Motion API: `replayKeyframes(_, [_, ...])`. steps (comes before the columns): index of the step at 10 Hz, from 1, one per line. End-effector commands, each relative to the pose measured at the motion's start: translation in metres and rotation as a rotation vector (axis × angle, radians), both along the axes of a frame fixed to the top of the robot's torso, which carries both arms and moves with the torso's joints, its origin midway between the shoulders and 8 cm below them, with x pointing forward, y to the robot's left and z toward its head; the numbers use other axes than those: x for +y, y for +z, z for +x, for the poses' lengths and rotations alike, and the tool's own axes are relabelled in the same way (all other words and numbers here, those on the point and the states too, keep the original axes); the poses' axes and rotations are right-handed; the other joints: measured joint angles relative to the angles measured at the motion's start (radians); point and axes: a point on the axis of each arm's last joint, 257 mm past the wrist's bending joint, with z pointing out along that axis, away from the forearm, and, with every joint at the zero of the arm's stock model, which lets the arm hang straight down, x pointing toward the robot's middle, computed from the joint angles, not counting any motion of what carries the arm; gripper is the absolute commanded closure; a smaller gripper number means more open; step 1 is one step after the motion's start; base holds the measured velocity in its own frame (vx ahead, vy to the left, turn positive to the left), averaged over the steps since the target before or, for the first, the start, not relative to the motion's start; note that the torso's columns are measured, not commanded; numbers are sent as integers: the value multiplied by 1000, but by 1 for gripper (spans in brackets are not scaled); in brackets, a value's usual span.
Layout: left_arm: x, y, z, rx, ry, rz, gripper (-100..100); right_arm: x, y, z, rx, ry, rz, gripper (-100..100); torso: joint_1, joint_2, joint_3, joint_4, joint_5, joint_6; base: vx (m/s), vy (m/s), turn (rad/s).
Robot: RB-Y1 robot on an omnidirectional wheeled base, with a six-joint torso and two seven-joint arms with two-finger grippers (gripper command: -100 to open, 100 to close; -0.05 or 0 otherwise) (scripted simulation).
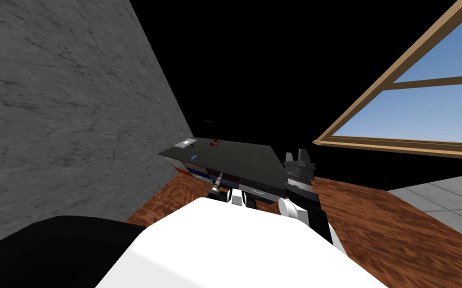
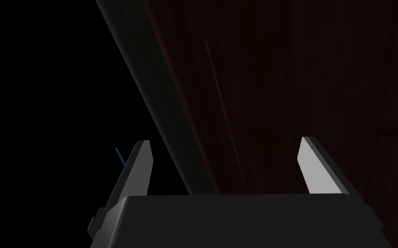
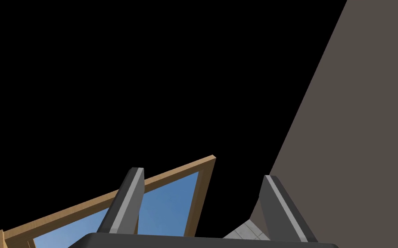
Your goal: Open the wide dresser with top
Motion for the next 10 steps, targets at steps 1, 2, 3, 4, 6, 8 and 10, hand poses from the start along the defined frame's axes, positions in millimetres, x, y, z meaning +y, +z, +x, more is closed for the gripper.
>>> replayKeyframes(1, [1,2,7,-2,0,1,-100,0,0,0,0,0,0,0,-1,-3,-1,0,0,0,38,-10,-3])
replayKeyframes(2, [2,2,8,-1,1,0,100,0,0,0,0,0,0,0,0,-1,-1,-1,0,0,0,0,0])
replayKeyframes(3, [0,5,12,-7,-6,-1,100,0,0,0,0,0,0,0,2,-3,0,-2,2,1,-109,6,16])
replayKeyframes(4, [0,5,13,-6,-7,-1,100,0,0,0,0,0,0,0,4,1,1,-6,3,-1,-160,7,14])
replayKeyframes(6, [-1,6,16,-2,-11,-1,100,0,0,0,0,0,0,0,0,8,4,3,-1,-1,-182,23,43])
replayKeyframes(8, [0,-3,10,24,-9,0,100,0,0,0,0,0,0,0,-6,9,4,8,-5,0,-131,16,11])
replayKeyframes(10, [-1,1,12,16,-17,0,100,0,0,0,0,0,0,0,-5,4,0,5,-4,0,-160,13,32])
